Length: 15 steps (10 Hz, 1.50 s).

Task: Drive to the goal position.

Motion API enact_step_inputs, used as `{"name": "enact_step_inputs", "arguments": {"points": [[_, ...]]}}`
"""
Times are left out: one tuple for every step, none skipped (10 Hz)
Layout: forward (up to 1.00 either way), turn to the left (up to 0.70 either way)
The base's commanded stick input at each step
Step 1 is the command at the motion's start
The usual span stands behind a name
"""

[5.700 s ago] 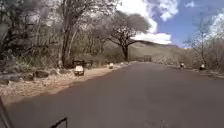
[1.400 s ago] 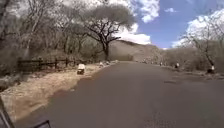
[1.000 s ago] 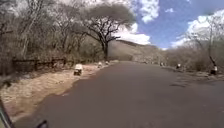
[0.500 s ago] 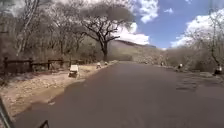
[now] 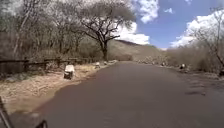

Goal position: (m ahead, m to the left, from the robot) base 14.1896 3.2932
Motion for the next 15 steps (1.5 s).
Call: {"name": "enact_step_inputs", "arguments": {"points": [[0.7,0.02],[0.7,0.02],[0.7,0.02],[0.7,0.0],[0.7,0.0],[0.7,0.0],[0.7,0.0],[0.7,0.0],[0.7,0.0],[0.7,0.0],[0.7,0.0],[0.7,0.0],[0.7,0.0],[0.7,0.0],[0.7,0.0]]}}
